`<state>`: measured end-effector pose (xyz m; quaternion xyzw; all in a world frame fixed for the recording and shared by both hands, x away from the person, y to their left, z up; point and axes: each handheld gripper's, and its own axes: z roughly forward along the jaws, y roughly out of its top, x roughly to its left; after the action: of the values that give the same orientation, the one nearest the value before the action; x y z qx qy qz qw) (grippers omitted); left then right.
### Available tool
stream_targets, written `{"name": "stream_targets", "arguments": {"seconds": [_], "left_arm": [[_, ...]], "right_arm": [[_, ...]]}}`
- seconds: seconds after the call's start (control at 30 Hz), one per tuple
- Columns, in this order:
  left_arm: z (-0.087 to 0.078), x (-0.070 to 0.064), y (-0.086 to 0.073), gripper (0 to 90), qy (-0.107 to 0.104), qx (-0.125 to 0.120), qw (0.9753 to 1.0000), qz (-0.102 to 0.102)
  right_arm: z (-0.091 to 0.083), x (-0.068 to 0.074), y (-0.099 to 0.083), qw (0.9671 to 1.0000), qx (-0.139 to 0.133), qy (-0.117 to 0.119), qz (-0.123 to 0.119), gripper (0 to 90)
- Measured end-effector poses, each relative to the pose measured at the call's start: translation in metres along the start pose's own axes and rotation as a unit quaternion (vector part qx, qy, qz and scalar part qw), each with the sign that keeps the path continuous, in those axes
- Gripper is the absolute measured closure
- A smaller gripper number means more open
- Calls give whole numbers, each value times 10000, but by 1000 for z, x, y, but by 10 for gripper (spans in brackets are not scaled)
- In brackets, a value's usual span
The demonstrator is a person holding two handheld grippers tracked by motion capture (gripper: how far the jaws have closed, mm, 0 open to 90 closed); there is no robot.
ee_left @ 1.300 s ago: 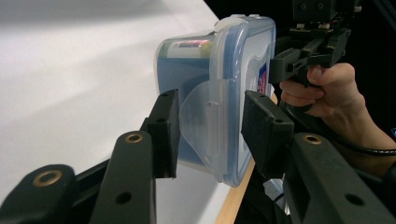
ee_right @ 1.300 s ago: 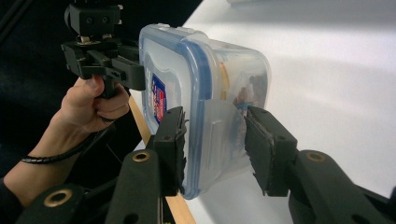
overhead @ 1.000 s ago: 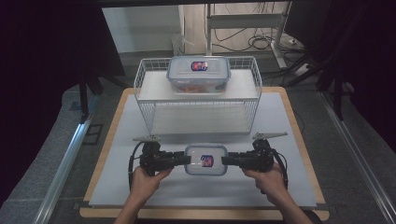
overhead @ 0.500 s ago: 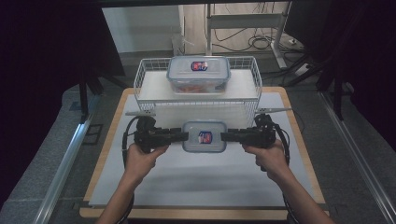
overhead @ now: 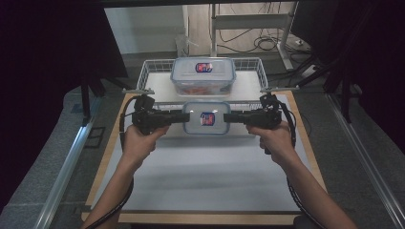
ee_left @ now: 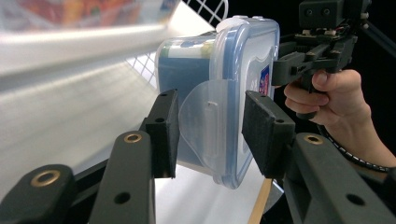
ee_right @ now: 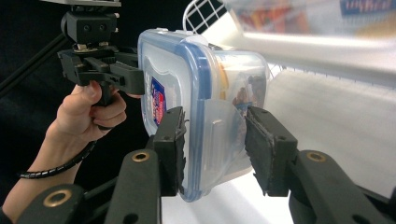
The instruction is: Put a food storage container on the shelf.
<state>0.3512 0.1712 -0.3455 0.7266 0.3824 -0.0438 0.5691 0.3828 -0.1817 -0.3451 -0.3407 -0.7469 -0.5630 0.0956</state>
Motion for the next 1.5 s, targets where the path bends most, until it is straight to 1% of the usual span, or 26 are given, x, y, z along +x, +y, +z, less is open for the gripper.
{"name": "stream_targets", "arguments": {"seconds": [0.23, 0.43, 0.53, 0.57, 0.6, 0.77, 0.97, 1.13, 1.2, 1.37, 1.5], "left_arm": [[-6, 0, 25, 573, 54, -116, 9999, -3], [-12, 3, 48, 573, 68, -208, 9998, -1], [-14, 5, 58, 573, 87, -222, 9997, -16], [-14, 6, 62, 573, 88, -246, 9996, -46], [-14, 7, 64, 573, 85, -259, 9996, -63], [-12, 14, 77, 574, 60, -325, 9993, -189], [-9, 24, 92, 574, 14, -409, 9986, -340], [-7, 31, 105, 573, 54, -447, 9981, -411], [-6, 33, 109, 573, 75, -478, 9978, -452], [-2, 40, 117, 573, 112, -472, 9973, -556], [3, 46, 119, 573, 104, -489, 9969, -606]], "right_arm": [[1, 1, 23, 10000, -95, 23, -4, 584], [2, 3, 47, 9999, -156, 15, -27, 583], [3, 3, 61, 9998, -186, -18, -39, 582], [3, 2, 63, 9998, -199, -31, -48, 581], [4, 2, 69, 9997, -217, -54, -24, 580], [4, 0, 85, 9995, -294, -106, 9, 579], [6, -6, 103, 9991, -370, -168, 83, 578], [9, -13, 116, 9987, -432, -182, 201, 576], [10, -17, 120, 9985, -460, -174, 234, 576], [13, -26, 126, 9980, -512, -130, 347, 576], [15, -34, 130, 9977, -532, -125, 409, 576]]}}
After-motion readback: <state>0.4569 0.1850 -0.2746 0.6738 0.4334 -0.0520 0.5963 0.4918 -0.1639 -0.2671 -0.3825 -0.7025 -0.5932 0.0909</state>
